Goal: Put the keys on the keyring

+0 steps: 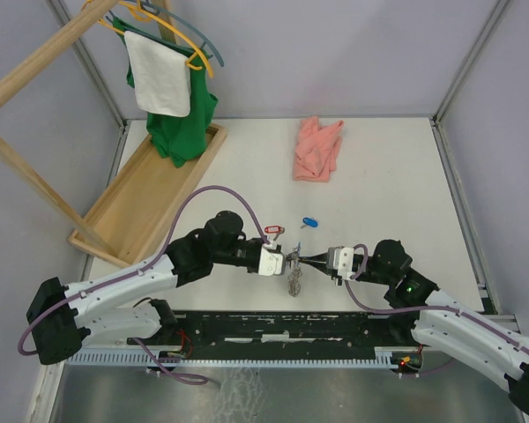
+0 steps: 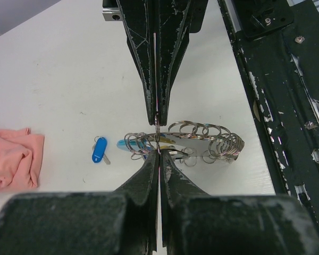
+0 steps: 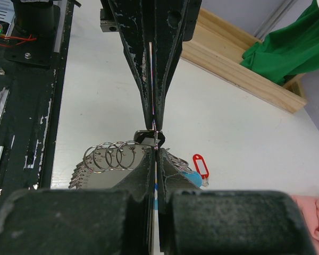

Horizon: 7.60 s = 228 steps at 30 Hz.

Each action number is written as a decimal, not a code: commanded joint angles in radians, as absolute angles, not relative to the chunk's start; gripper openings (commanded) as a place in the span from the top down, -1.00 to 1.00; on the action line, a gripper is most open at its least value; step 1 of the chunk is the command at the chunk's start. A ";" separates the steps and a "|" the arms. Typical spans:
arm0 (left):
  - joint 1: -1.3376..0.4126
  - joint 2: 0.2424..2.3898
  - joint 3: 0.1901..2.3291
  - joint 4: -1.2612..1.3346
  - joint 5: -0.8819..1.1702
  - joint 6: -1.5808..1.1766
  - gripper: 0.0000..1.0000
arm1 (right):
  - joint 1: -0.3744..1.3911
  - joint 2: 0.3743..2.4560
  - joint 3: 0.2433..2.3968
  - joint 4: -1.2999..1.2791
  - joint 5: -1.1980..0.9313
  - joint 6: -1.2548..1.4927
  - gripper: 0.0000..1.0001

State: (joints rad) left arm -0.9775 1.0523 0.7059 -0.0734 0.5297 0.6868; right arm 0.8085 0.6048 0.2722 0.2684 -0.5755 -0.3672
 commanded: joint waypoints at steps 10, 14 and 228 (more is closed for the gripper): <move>-0.982 1.067 0.764 -0.029 0.587 0.729 0.95 | 0.807 0.625 0.344 0.253 -0.608 -0.389 0.98; -0.982 1.063 0.767 -0.030 0.594 0.732 0.95 | 0.807 0.635 0.352 0.240 -0.610 -0.395 0.98; -0.867 1.290 0.695 -0.070 -0.169 -0.170 0.95 | 0.836 0.525 0.468 -0.074 -0.424 -0.475 0.98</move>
